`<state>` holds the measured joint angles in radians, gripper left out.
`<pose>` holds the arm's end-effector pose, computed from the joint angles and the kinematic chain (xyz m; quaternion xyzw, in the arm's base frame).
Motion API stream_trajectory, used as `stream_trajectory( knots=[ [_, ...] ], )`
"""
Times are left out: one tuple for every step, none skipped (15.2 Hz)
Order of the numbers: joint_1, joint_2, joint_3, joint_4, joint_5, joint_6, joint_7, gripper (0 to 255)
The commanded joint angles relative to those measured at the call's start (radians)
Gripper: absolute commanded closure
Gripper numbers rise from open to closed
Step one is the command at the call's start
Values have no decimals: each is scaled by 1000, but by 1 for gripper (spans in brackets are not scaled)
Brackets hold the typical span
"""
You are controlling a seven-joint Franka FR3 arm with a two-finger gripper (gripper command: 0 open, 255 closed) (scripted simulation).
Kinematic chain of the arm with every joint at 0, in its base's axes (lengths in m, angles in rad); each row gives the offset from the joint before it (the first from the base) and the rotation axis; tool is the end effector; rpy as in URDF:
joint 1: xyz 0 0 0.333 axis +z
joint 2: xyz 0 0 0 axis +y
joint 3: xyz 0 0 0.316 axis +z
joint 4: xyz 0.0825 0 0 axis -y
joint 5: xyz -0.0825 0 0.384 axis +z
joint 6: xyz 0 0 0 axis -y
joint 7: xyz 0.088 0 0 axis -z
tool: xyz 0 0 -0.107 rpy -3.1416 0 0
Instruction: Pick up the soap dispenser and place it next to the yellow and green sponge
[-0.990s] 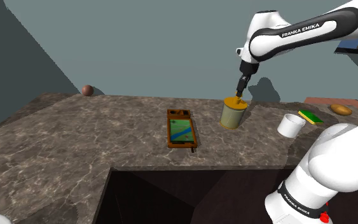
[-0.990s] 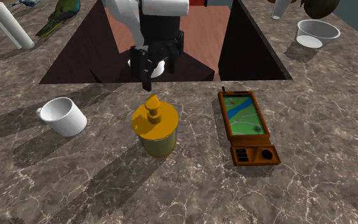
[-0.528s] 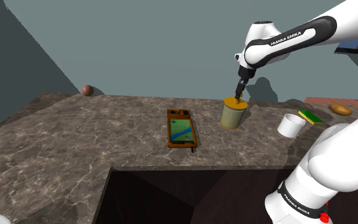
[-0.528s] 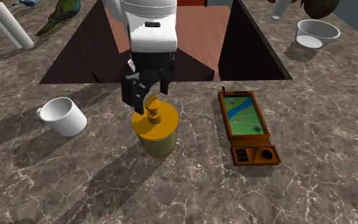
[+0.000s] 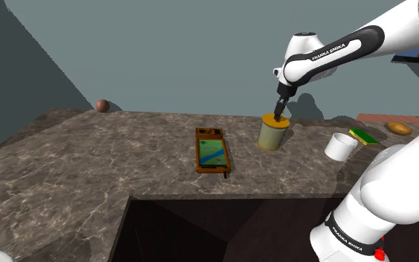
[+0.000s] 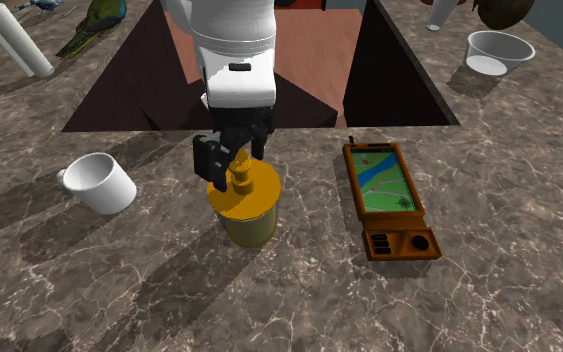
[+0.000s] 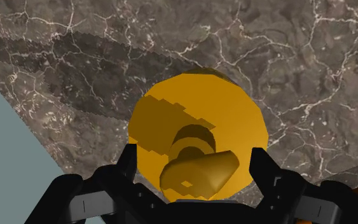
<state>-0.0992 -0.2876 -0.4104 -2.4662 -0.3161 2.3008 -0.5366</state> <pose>0.3932 -0.2284 0.4017 0.9894 0.1169 0.0149 0.0846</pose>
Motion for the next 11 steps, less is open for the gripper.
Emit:
stream_trajectory(
  knots=[
    [0, 1, 0, 0, 0, 1, 0, 0],
    [0, 1, 0, 0, 0, 1, 0, 0],
    [0, 1, 0, 0, 0, 1, 0, 0],
    [0, 1, 0, 0, 0, 1, 0, 255],
    [0, 1, 0, 0, 0, 1, 0, 255],
    [0, 1, 0, 0, 0, 1, 0, 255],
    [0, 1, 0, 0, 0, 1, 0, 255],
    [0, 1, 0, 0, 0, 1, 0, 255],
    [0, 1, 0, 0, 0, 1, 0, 255],
    [0, 1, 0, 0, 0, 1, 0, 255],
    [0, 0, 0, 0, 0, 1, 0, 255]
  ],
)
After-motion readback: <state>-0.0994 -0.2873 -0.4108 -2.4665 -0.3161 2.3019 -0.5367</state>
